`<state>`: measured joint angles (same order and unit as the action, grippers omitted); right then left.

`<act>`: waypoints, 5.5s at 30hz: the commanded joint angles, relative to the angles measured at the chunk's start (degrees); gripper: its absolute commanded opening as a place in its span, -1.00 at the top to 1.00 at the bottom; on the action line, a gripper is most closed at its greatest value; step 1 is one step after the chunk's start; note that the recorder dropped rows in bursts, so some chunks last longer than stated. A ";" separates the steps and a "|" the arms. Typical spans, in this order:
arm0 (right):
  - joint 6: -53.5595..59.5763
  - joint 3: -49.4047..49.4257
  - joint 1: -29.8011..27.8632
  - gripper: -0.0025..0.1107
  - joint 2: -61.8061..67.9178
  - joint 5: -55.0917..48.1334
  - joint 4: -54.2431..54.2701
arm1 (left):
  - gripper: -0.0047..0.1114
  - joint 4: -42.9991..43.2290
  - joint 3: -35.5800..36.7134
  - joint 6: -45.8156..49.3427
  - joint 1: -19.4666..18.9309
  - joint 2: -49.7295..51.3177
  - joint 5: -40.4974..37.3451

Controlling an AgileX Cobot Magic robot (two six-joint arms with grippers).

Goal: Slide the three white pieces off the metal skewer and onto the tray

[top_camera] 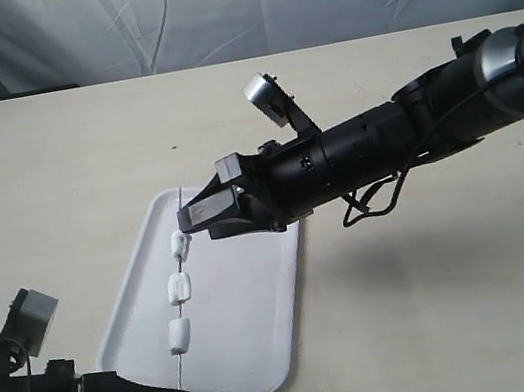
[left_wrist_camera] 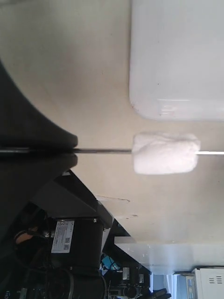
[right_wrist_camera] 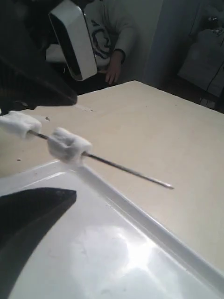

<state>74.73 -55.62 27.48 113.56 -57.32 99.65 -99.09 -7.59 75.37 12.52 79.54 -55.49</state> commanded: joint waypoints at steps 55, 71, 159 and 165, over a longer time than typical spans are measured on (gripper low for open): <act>-2.26 -3.02 4.59 0.64 0.97 5.40 0.30 | 0.92 -0.86 -1.39 0.25 -0.35 -0.27 -6.88; -2.83 -9.79 4.59 0.64 0.97 18.43 -5.11 | 0.92 1.56 7.59 5.21 -0.35 -0.40 -14.41; -13.74 -12.76 9.80 0.61 0.97 16.12 -16.23 | 0.92 1.54 7.59 3.26 -0.35 -0.90 -12.25; -13.74 -12.76 7.89 0.61 0.97 22.39 -16.32 | 0.92 4.19 7.59 2.81 -0.35 -0.90 -13.75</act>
<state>59.47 -67.53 37.44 114.60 -42.49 82.56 -101.98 -0.92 77.63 11.86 79.17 -64.36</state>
